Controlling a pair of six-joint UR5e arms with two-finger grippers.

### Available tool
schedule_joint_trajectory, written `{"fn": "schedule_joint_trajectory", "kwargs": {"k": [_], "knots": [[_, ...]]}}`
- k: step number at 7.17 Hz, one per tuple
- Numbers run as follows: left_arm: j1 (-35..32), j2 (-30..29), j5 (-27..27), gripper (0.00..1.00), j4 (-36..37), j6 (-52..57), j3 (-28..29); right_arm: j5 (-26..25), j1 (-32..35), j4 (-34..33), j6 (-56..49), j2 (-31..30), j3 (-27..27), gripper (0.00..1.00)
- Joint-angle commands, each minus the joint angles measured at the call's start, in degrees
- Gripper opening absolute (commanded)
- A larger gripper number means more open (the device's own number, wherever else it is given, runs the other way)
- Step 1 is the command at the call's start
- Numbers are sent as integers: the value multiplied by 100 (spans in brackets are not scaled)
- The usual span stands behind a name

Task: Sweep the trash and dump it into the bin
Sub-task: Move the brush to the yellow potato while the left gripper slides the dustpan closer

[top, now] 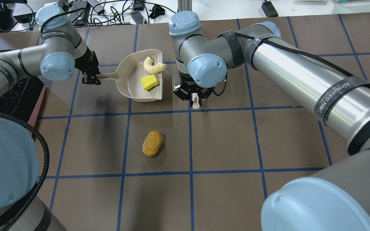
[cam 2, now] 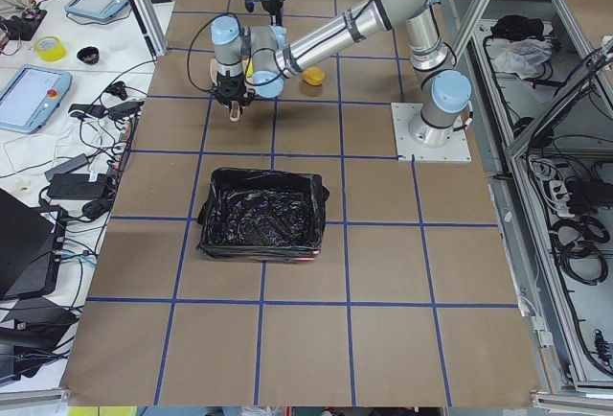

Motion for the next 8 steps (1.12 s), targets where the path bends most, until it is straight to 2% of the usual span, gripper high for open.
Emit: {"fn": "schedule_joint_trajectory", "kwargs": {"k": [1, 2, 3, 5, 6, 7, 8], "knots": [[455, 152, -780, 0, -582, 386, -4, -18, 190, 495, 519, -270, 149, 0], [622, 249, -1218, 0, -1046, 588, -4, 51, 225, 784, 844, -481, 272, 0], [719, 345, -1126, 0, -1138, 903, -30, 61, 400, 1022, 1291, -631, 430, 0], [685, 556, 685, 0, -1042, 1256, -232, 78, 734, 1453, 2205, -851, 641, 0], [668, 705, 877, 0, -1059, 1258, -276, 331, 910, 1464, 2628, -861, 773, 0], [633, 828, 966, 0, -1059, 1188, -381, 899, 1111, 1281, 2954, -869, 835, 0], [606, 986, 1419, 0, -807, 1135, -591, 983, 1261, 1245, 3192, -861, 836, 0]]}}
